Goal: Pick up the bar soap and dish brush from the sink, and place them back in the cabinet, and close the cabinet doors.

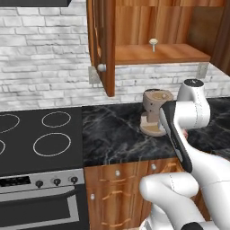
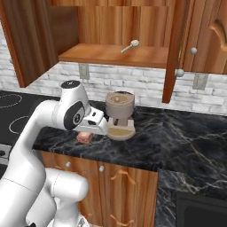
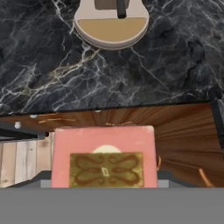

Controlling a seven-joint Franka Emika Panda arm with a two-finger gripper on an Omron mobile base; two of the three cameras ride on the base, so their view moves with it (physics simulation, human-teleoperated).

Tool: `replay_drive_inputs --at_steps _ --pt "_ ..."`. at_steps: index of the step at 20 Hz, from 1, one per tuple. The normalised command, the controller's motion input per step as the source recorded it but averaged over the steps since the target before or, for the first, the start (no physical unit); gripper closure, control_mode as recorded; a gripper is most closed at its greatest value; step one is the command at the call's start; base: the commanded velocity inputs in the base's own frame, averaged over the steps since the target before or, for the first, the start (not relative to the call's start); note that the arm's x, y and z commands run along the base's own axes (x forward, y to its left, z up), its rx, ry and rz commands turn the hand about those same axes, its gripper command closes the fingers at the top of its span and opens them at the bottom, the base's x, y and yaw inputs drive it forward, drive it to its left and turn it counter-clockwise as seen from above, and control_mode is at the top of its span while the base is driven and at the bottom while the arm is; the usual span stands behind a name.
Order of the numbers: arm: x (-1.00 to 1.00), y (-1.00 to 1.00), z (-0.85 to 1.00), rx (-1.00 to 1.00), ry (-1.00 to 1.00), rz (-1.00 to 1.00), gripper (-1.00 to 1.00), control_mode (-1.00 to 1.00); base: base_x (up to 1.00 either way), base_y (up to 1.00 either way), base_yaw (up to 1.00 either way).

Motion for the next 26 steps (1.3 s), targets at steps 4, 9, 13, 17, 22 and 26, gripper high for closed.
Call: replay_drive_inputs --at_steps 4,9,13,17,22,26 --pt "0.0 0.0 0.0 0.0 0.0 0.0 1.0 1.0 0.06 -0.23 -0.03" --pt "0.0 0.0 0.0 0.0 0.0 0.0 1.0 1.0 0.29 -0.11 -0.21" --pt "0.0 0.0 0.0 0.0 0.0 0.0 1.0 1.0 0.42 -0.03 -0.12" --pt "0.0 0.0 0.0 0.0 0.0 0.0 1.0 1.0 0.59 -0.01 0.0" --pt "0.0 0.0 0.0 0.0 0.0 0.0 1.0 1.0 0.38 -0.01 0.0" --pt "0.0 0.0 0.0 0.0 0.0 0.0 1.0 1.0 0.23 0.0 0.0"
